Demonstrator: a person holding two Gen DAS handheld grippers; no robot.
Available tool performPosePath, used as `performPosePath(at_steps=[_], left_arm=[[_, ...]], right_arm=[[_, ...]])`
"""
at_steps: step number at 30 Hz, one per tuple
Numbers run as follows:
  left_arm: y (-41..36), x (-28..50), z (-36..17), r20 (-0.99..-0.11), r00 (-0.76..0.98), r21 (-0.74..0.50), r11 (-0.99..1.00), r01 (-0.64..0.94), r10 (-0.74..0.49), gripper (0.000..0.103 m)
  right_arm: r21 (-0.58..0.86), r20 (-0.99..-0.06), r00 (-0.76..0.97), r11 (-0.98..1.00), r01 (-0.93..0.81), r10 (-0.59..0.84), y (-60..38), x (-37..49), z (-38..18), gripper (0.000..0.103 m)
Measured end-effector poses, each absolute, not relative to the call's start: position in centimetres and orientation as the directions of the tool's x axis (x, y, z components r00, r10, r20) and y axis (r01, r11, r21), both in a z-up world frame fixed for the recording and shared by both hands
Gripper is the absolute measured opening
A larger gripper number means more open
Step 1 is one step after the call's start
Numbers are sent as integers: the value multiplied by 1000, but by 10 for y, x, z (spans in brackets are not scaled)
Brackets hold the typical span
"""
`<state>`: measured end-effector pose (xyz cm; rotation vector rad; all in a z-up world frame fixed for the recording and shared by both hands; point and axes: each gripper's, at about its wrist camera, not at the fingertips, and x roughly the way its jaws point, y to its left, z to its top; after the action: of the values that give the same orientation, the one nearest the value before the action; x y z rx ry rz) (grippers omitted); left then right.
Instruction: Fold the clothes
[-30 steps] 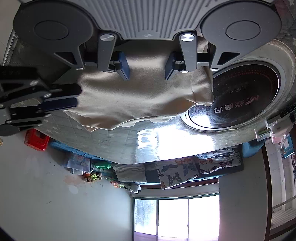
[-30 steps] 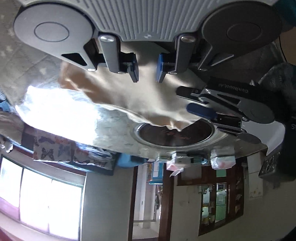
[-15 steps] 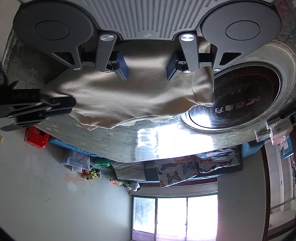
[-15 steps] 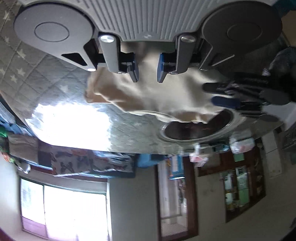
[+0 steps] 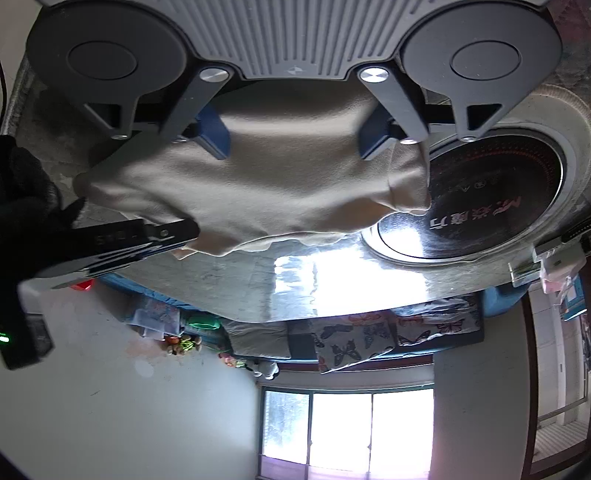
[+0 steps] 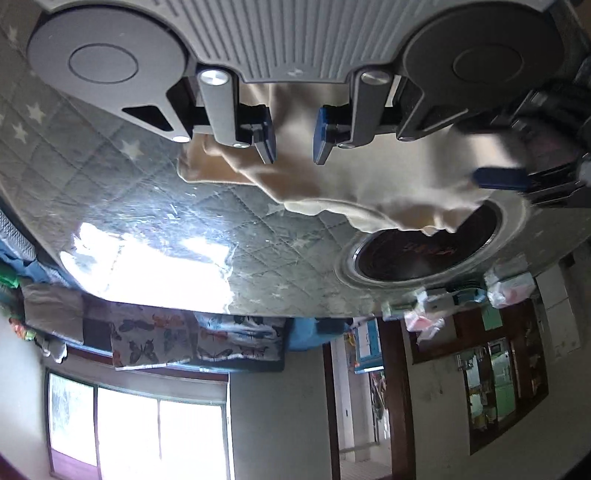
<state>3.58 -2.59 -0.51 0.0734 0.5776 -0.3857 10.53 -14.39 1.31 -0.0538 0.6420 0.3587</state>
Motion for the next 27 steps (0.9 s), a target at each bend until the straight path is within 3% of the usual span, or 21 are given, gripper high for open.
performPosePath(at_steps=[18, 27], left_arm=[[-25, 37, -6, -550, 763, -54, 926, 374, -341, 94], [-1, 14, 9, -458, 828, -110, 945, 308, -323, 94]], right_arm=[[55, -669, 689, 942, -330, 280, -120, 171, 6, 18], [10, -617, 719, 917, -399, 320, -108, 138, 32, 22]])
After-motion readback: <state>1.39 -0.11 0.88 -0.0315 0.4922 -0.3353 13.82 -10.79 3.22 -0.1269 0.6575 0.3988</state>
